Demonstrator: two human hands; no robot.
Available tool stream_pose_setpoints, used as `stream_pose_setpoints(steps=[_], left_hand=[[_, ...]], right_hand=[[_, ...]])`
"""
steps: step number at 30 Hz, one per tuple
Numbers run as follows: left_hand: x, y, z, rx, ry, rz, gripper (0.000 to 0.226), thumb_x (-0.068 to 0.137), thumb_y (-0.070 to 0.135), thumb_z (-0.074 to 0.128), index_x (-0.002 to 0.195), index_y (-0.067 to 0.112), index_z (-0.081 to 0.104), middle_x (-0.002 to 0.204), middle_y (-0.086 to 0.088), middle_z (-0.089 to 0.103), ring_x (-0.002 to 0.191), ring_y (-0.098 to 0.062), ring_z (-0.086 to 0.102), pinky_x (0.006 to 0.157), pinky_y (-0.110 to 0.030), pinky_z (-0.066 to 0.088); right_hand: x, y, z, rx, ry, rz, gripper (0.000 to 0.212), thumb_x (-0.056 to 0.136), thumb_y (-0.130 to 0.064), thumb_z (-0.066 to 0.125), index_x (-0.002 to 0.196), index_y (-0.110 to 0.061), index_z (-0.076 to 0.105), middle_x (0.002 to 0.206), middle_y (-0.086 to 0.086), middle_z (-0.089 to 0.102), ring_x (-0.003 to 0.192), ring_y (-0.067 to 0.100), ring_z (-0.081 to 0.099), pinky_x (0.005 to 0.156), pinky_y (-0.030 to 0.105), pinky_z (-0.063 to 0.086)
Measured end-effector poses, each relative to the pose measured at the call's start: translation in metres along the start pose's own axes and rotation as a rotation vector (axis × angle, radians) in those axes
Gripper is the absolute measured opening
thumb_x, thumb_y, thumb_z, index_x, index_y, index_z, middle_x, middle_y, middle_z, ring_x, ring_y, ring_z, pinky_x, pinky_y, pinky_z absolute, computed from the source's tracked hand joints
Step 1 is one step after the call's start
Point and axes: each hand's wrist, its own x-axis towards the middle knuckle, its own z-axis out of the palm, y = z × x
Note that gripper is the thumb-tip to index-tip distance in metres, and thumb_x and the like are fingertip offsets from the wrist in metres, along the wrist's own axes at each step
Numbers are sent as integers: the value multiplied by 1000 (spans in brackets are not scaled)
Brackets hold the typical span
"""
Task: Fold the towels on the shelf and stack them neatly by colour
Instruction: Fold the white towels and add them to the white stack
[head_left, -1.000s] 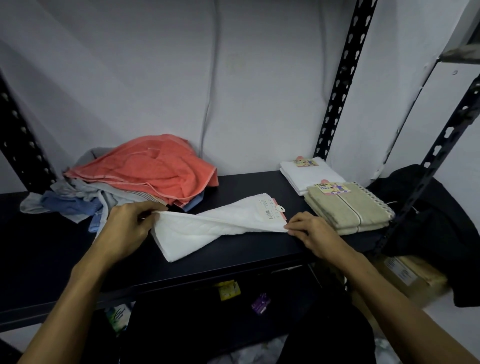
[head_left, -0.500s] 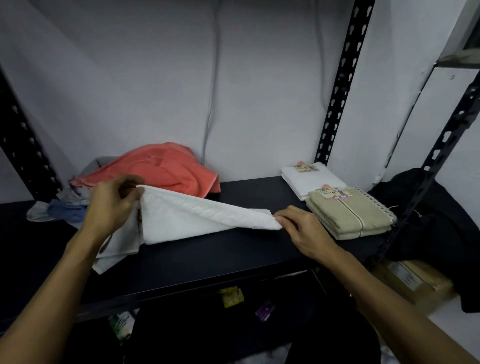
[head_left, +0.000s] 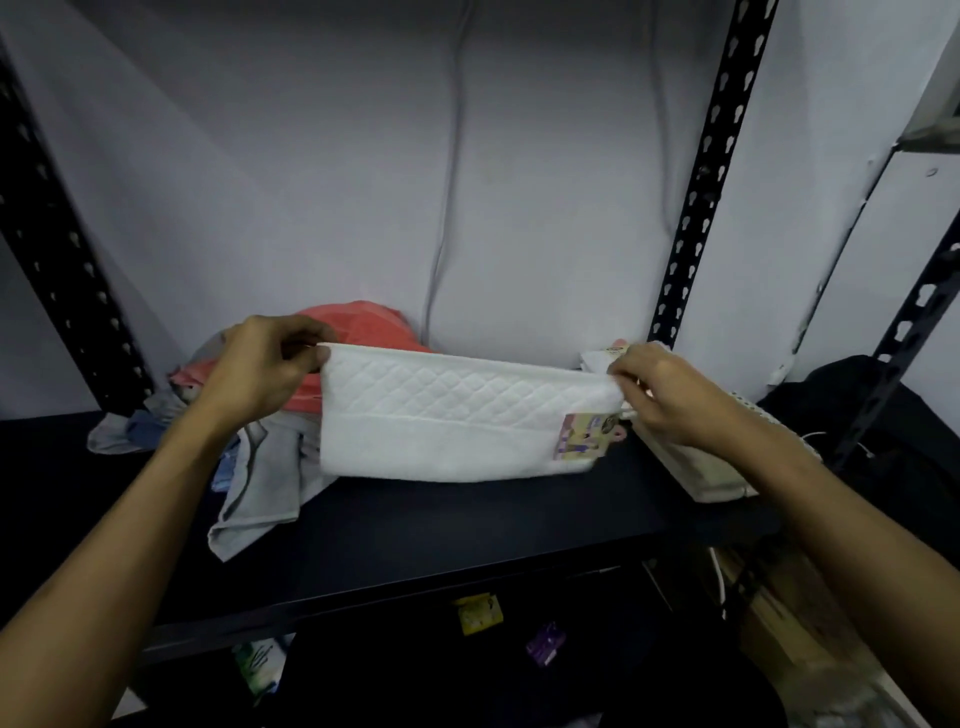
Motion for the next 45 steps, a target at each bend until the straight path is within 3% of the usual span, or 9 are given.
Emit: stream_pose_setpoints(steps=[2,4,9,14,24,31,37,41,45], left_hand=[[1,5,-3,-85,-16,-2,23,90,3,72,100,24,73,86,20,73,79,3,72,74,-2,50],[2,8,-2,-192,-19,-27,20,88,4,75,103,18,75,91,9,76,84,-5,75,79,-10,55],[4,9,8,-289,-9,-79,22,87,6,76,109,10,77,96,-2,78,87,-14,76,85,-27,58],[10,9,16,-254,-14,-112,18,86,3,77,97,17,77,91,2,77,81,-12,76,73,-13,58],[32,33,23,-148,90,1,17,84,8,80,99,16,79,84,15,73,80,-3,73,86,-27,58],[24,37,19,-106,117,90,21,84,11,81,94,29,78,77,29,70,82,5,70,82,-17,57],[-37,56,37,-22,-21,402,16,85,9,77,97,20,81,88,14,77,79,4,70,74,-11,52],[-80,58,63,-13,-193,519,19,88,10,71,105,16,77,97,12,75,86,4,66,80,-5,43],[-91,60,80,-23,-211,556,26,86,0,73,109,12,75,100,7,74,89,2,65,83,-2,40]], right_hand=[[9,4,-9,36,144,49,14,98,-4,52,100,-3,67,91,3,54,90,20,46,81,34,40],[16,5,-19,118,222,167,16,100,-6,48,99,-5,65,93,4,54,91,20,46,78,27,34],[22,19,-15,189,178,289,18,103,-10,49,104,-4,66,100,3,58,95,20,52,81,26,34],[28,33,7,104,88,316,17,101,-15,55,102,-5,69,100,9,64,94,27,59,81,36,45],[92,41,43,219,233,649,17,96,6,53,101,10,69,109,22,69,105,36,64,83,35,51],[115,53,59,858,317,863,21,91,13,58,77,1,68,94,25,69,64,27,65,57,31,58],[106,63,83,1380,266,1043,4,93,8,61,97,8,63,101,16,66,80,24,67,55,24,60],[100,66,92,1275,250,1022,32,87,13,65,118,16,56,100,19,64,95,29,68,65,28,63],[99,69,85,1213,305,1030,25,84,14,66,108,19,62,107,25,66,97,35,70,61,30,62]])
